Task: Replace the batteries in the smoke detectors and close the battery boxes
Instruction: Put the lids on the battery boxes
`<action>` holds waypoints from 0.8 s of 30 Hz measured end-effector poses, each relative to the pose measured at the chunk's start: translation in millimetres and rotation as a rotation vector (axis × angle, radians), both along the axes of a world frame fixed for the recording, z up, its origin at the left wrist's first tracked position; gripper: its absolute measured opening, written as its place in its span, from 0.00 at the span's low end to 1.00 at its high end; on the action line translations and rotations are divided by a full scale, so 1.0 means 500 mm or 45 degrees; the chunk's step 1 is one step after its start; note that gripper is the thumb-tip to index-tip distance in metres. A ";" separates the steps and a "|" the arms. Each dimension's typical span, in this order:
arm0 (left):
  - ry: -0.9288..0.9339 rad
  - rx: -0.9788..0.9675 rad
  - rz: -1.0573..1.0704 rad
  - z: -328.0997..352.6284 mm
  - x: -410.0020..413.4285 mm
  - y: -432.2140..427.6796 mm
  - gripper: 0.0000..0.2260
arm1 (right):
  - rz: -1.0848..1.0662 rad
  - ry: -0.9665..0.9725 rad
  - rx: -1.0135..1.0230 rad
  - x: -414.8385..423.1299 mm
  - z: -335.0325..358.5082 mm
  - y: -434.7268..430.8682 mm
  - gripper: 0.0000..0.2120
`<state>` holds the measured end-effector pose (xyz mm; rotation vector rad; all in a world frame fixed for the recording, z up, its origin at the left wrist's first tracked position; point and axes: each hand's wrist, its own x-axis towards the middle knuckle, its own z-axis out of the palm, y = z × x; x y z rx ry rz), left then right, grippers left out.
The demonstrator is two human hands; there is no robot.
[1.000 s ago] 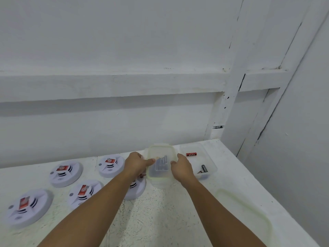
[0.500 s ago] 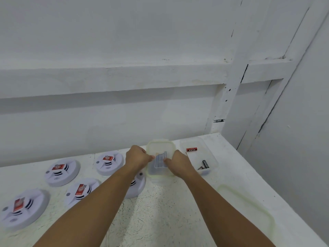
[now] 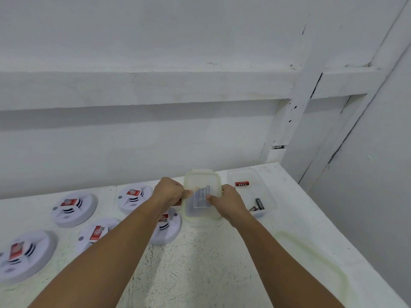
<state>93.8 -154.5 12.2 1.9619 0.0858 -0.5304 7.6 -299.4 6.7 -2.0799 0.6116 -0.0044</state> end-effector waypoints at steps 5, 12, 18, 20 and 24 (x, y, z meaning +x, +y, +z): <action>-0.039 0.053 -0.013 0.004 -0.007 0.000 0.11 | 0.015 0.002 -0.026 0.000 -0.005 0.003 0.17; -0.772 0.363 -0.288 0.027 -0.070 0.005 0.19 | 0.261 0.067 -0.462 0.043 0.050 -0.017 0.16; -0.805 0.427 -0.847 0.023 -0.101 0.049 0.25 | 0.429 -0.066 -0.496 0.104 0.082 -0.053 0.24; -0.887 0.436 -0.828 0.002 -0.106 0.054 0.26 | 0.475 -0.039 -0.448 0.120 0.068 -0.057 0.23; -1.057 0.446 -0.793 -0.030 -0.115 0.053 0.30 | 0.524 0.001 -0.430 0.146 0.054 -0.060 0.20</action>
